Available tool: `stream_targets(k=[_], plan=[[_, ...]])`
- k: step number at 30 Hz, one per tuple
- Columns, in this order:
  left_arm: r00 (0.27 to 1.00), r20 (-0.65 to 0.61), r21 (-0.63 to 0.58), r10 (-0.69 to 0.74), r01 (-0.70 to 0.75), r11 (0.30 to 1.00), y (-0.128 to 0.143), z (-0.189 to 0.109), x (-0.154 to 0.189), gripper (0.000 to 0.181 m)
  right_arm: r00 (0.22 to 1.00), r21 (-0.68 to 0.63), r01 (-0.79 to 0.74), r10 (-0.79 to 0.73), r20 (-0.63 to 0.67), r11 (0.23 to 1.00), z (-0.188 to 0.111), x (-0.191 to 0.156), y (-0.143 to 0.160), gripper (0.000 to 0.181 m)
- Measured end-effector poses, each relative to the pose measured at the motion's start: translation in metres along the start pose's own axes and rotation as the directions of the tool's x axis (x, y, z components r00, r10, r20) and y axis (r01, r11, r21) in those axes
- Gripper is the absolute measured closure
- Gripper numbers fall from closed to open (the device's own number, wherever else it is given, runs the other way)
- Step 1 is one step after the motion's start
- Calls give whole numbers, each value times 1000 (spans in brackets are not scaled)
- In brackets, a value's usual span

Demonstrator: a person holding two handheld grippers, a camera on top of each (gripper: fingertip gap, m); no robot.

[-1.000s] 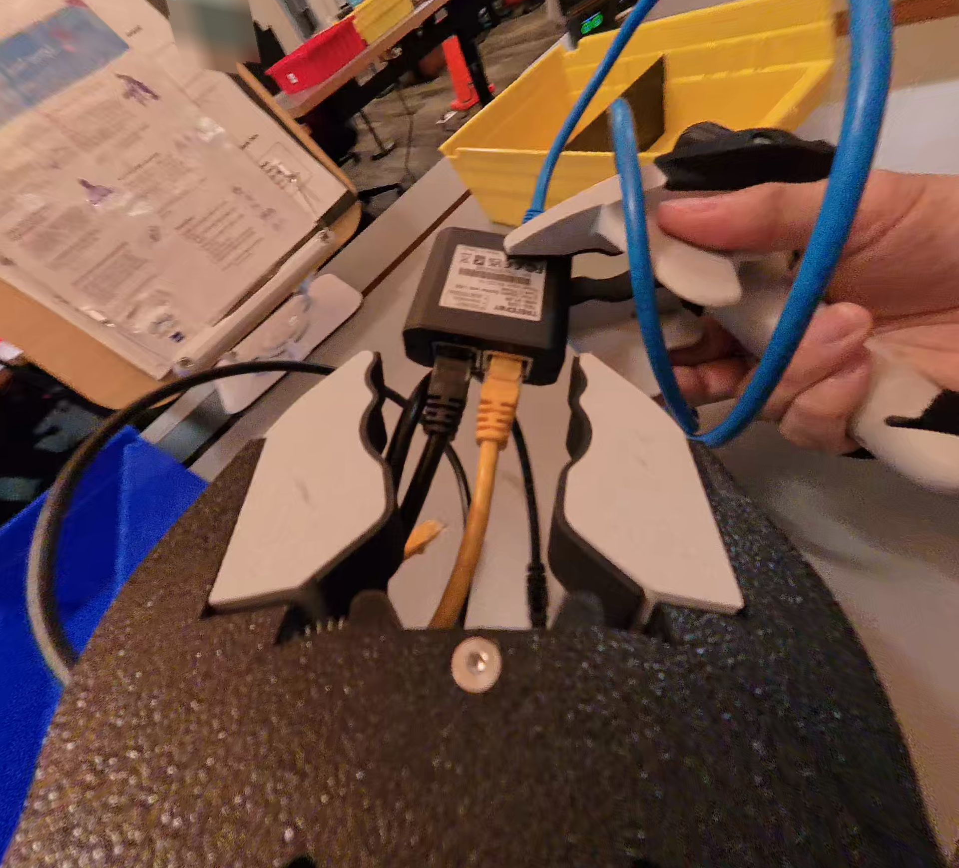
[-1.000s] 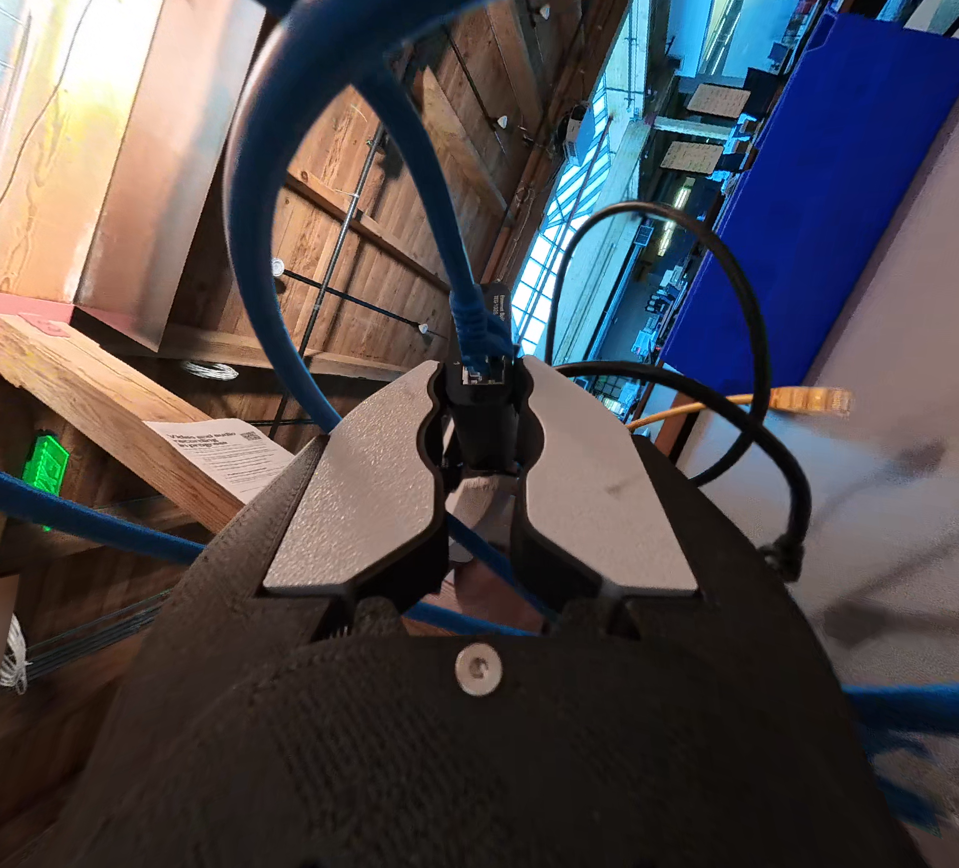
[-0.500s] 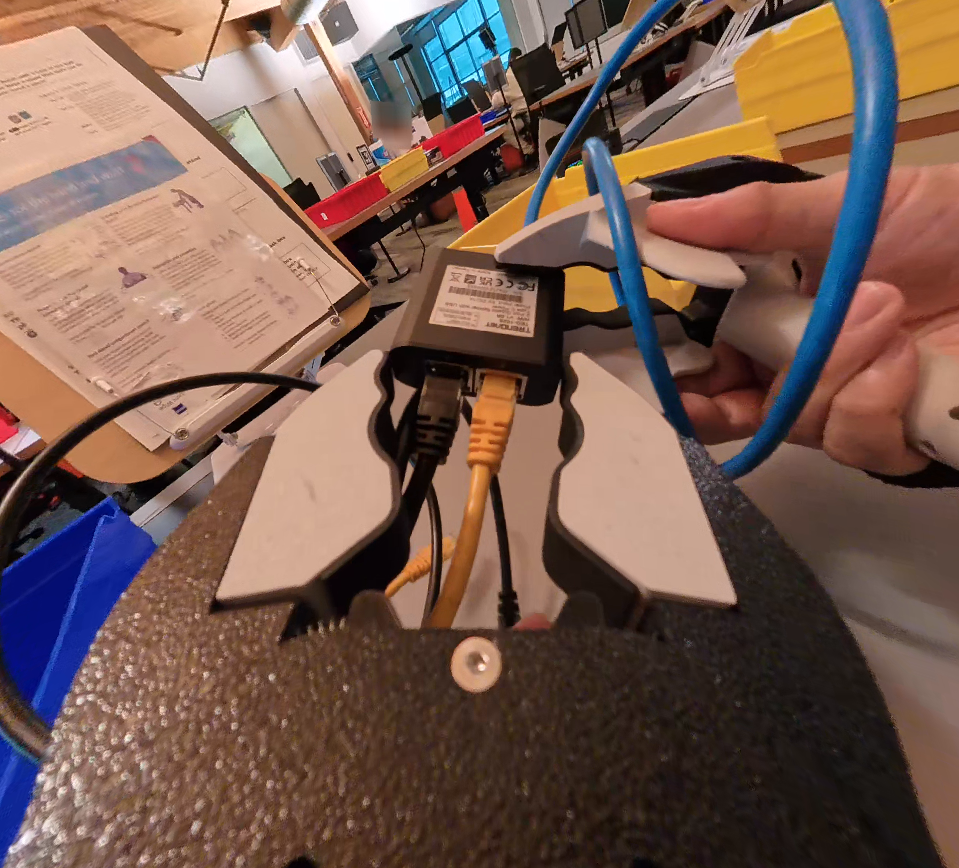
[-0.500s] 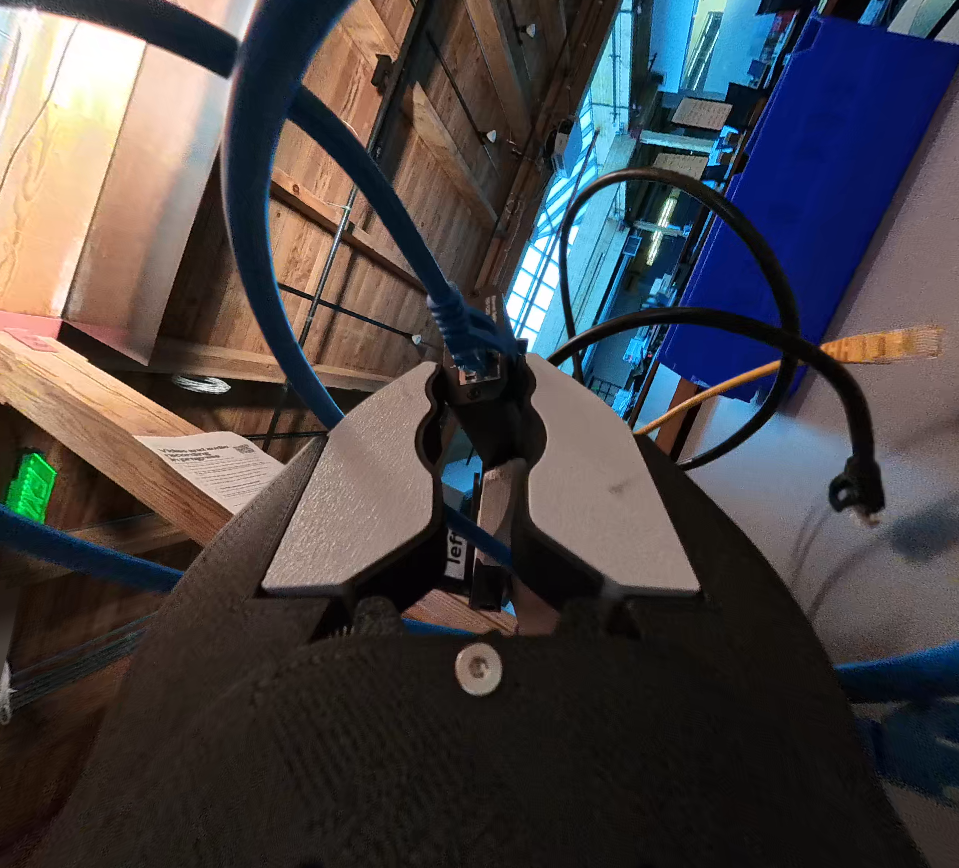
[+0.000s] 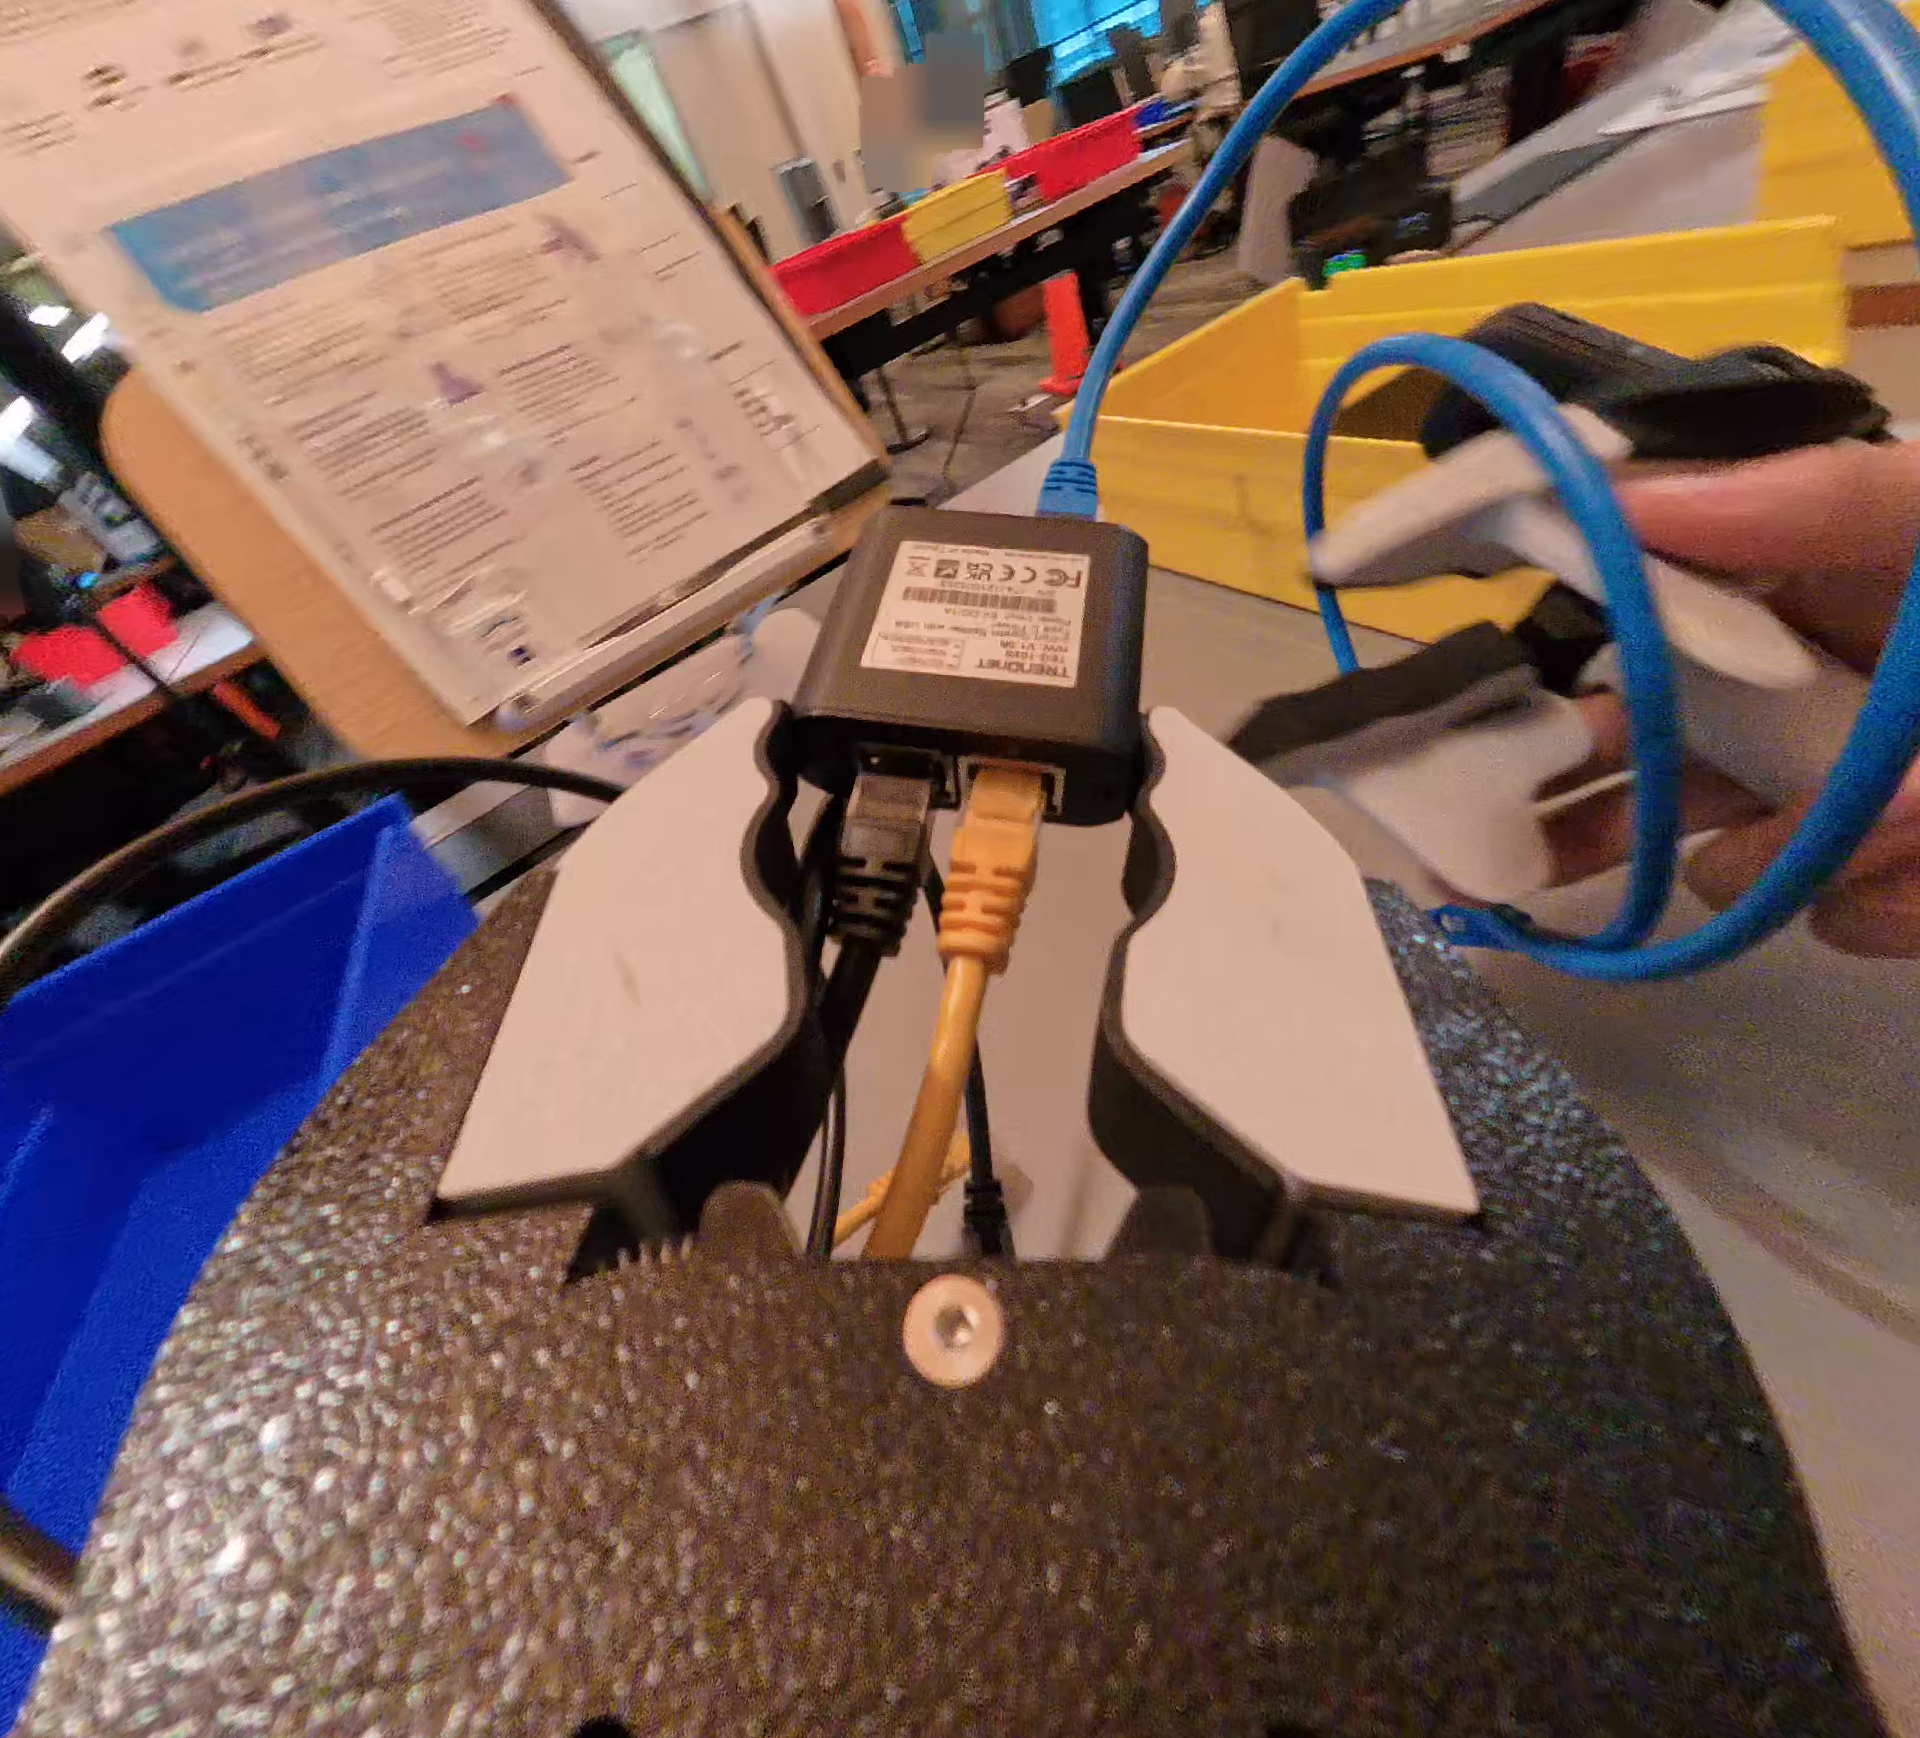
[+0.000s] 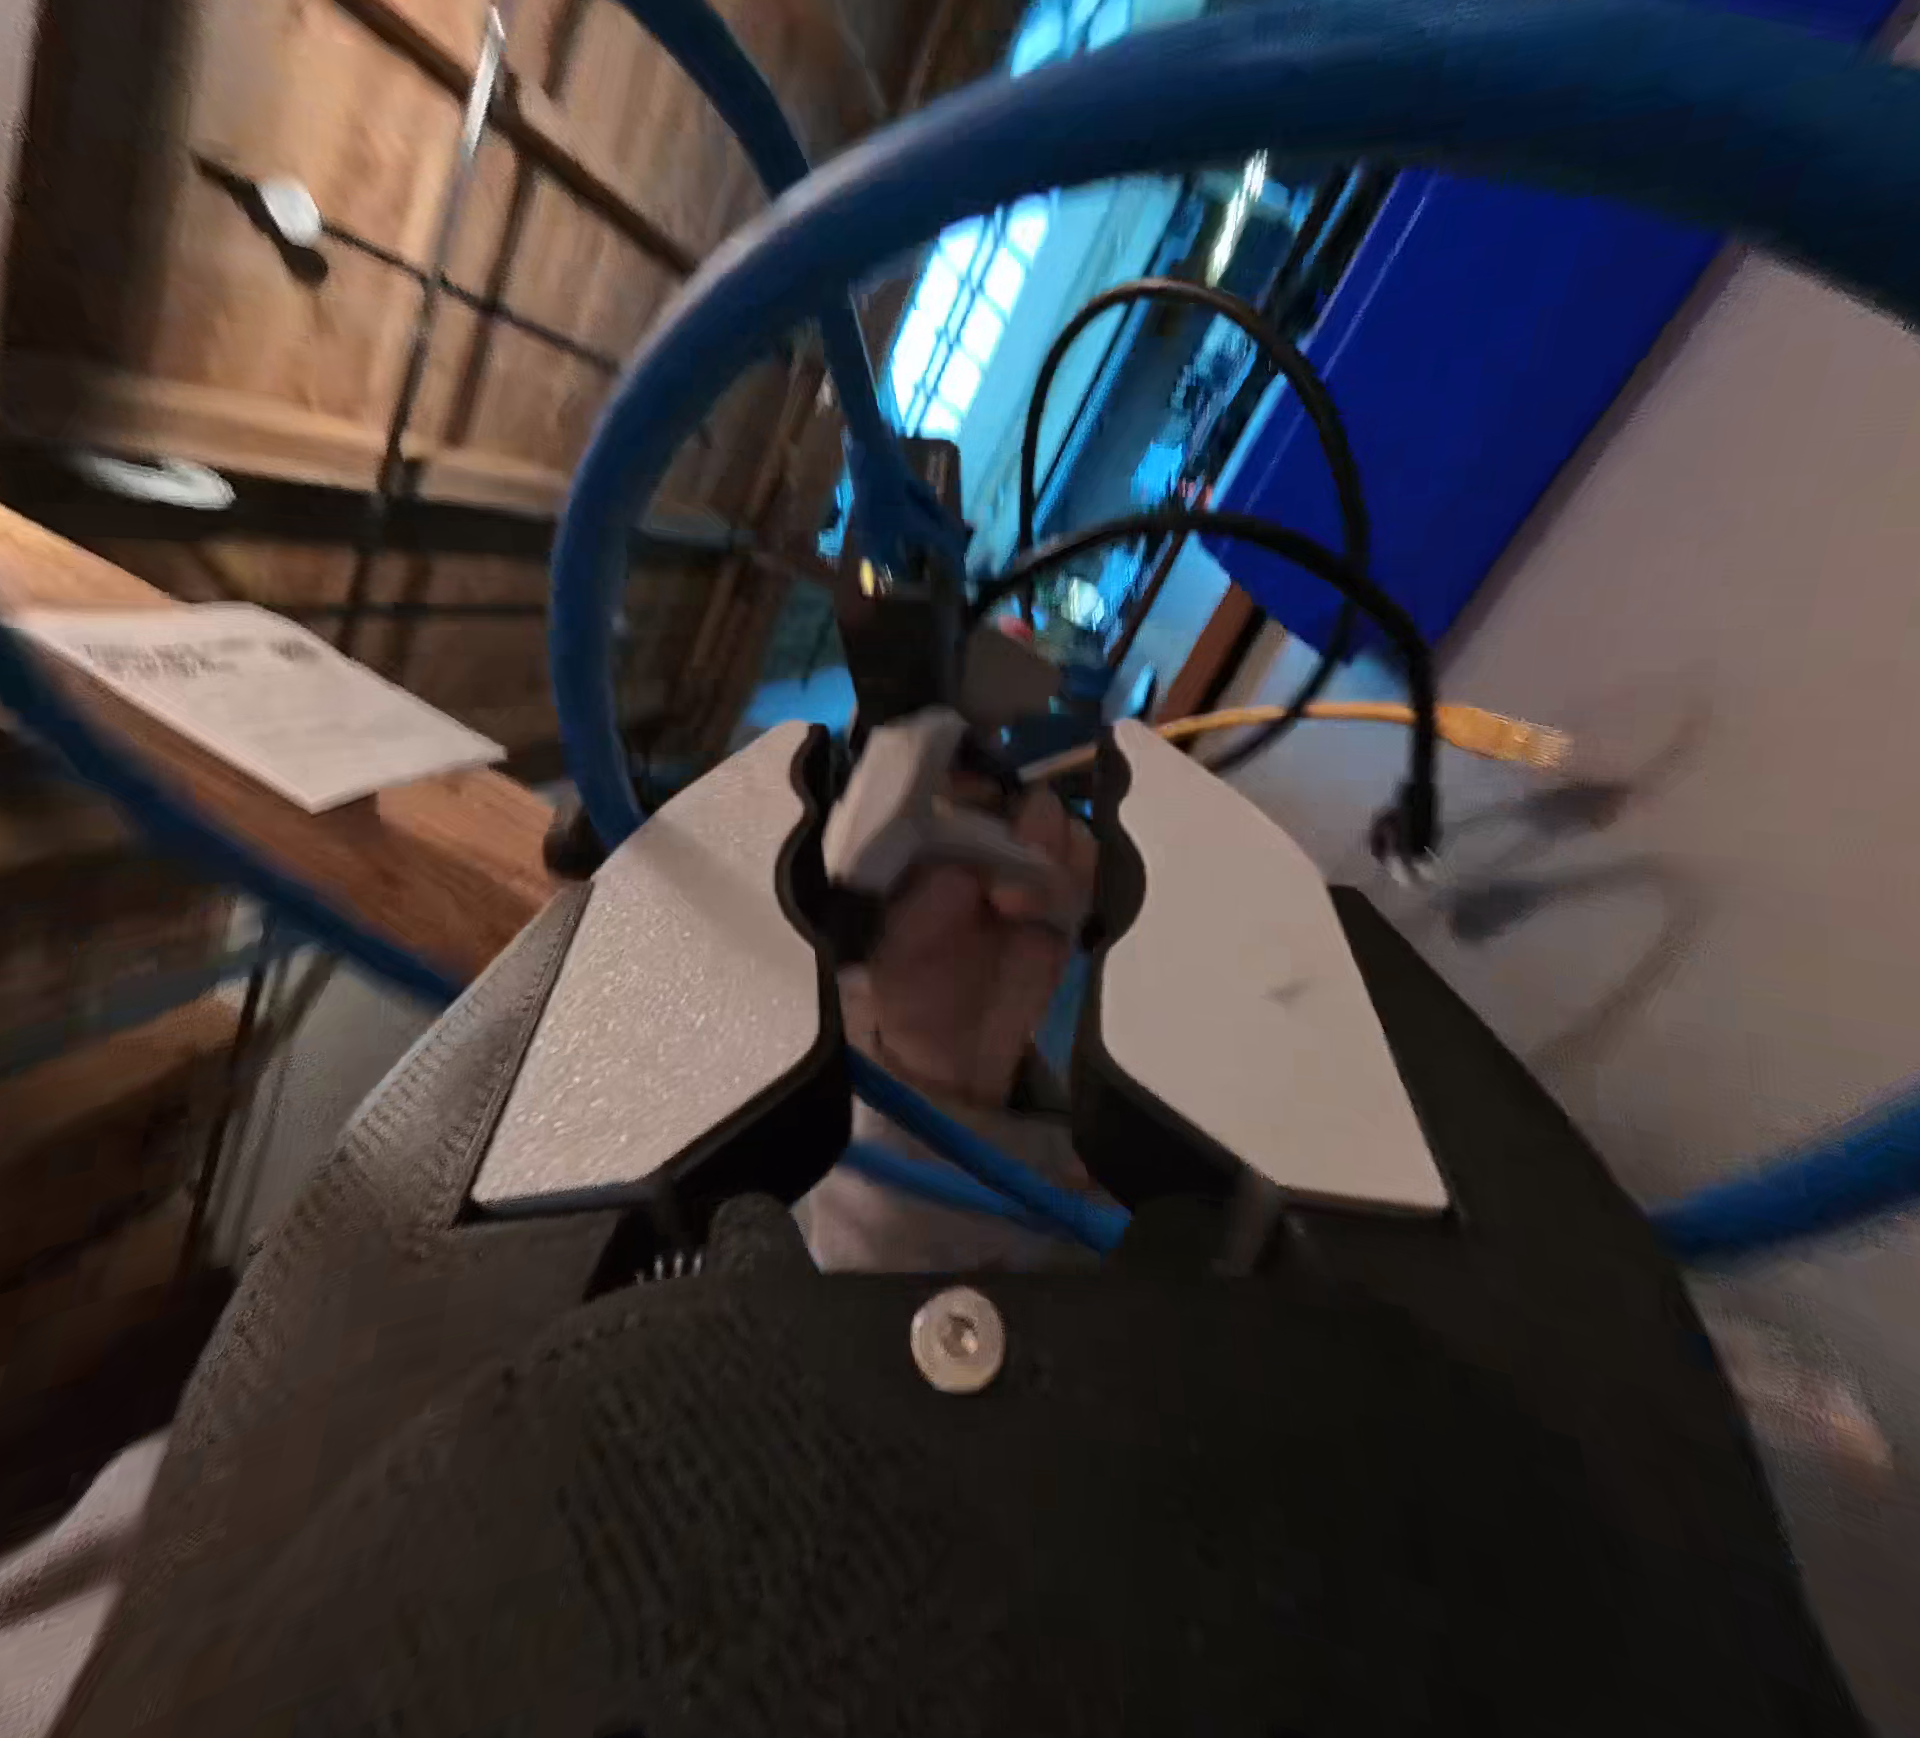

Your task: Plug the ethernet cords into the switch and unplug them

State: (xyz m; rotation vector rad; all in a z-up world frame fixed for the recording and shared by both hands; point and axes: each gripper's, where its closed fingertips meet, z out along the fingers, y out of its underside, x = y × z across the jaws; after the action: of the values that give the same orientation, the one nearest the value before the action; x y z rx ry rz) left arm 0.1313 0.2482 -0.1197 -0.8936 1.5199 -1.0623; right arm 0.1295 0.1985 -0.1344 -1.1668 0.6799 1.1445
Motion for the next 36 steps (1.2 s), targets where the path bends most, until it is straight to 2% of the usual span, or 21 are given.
stream_targets(k=[3,4,6,7,8,9,11,13,15,18,20,23,25,26,28,30,33,35,36], plan=[[994,84,-82,64,-58,995,-2,-10,-31,121,995,-205,70,-82,-48,976,-20,12,2,133],[990,98,-122,106,-94,988,0,-13,-37,121,985,-247,108,-138,-106,963,-31,20,-2,133],[971,135,-197,197,-169,966,2,-18,-47,121,913,-253,228,-297,-279,940,-58,35,-30,130],[961,145,-239,236,-197,951,5,-20,-50,121,846,-231,301,-371,-382,925,-74,39,-50,125],[951,151,-276,271,-223,935,8,-22,-53,121,783,-177,369,-408,-470,912,-89,35,-73,116],[941,148,-303,303,-248,920,11,-22,-53,121,768,-110,429,-426,-477,897,-96,16,-89,114],[929,106,-335,354,-302,892,18,-18,-45,121,827,-19,485,-465,-315,874,-90,-42,-92,130],[924,61,-350,378,-335,875,24,-11,-32,121,860,11,501,-497,-111,865,-73,-97,-72,139],[924,24,-349,381,-349,870,28,-3,-19,121,849,12,527,-527,-23,850,-52,-122,-46,138],[937,17,-352,349,-321,879,30,4,-8,121,887,-7,459,-459,-55,888,-17,-97,-16,124],[955,-2,-329,295,-280,902,30,8,1,121,962,37,272,-271,-44,962,0,-75,-10,135],[973,-39,-311,227,-228,923,32,9,16,121,993,131,91,-99,60,987,4,-61,-13,152],[977,-54,-291,204,-211,933,32,10,23,121,990,139,130,-136,34,982,3,-53,-13,163],[982,-51,-285,182,-189,940,31,10,24,121,982,111,185,-180,-56,976,2,-39,-13,168],[991,-34,-254,126,-130,959,25,11,23,121,950,83,244,-221,-219,966,-5,-11,-18,148],[998,-35,-226,51,-57,972,21,11,21,121,941,92,238,-206,-268,967,-12,3,-23,147],[994,-71,-173,-80,67,983,13,11,22,121,951,123,213,-177,-255,969,-15,12,-28,143],[976,-126,-145,-179,160,976,9,11,26,121,955,142,183,-142,-261,973,-15,20,-29,122],[965,-154,-134,-214,194,972,7,10,28,121,962,153,161,-121,-243,975,-15,21,-29,119]])
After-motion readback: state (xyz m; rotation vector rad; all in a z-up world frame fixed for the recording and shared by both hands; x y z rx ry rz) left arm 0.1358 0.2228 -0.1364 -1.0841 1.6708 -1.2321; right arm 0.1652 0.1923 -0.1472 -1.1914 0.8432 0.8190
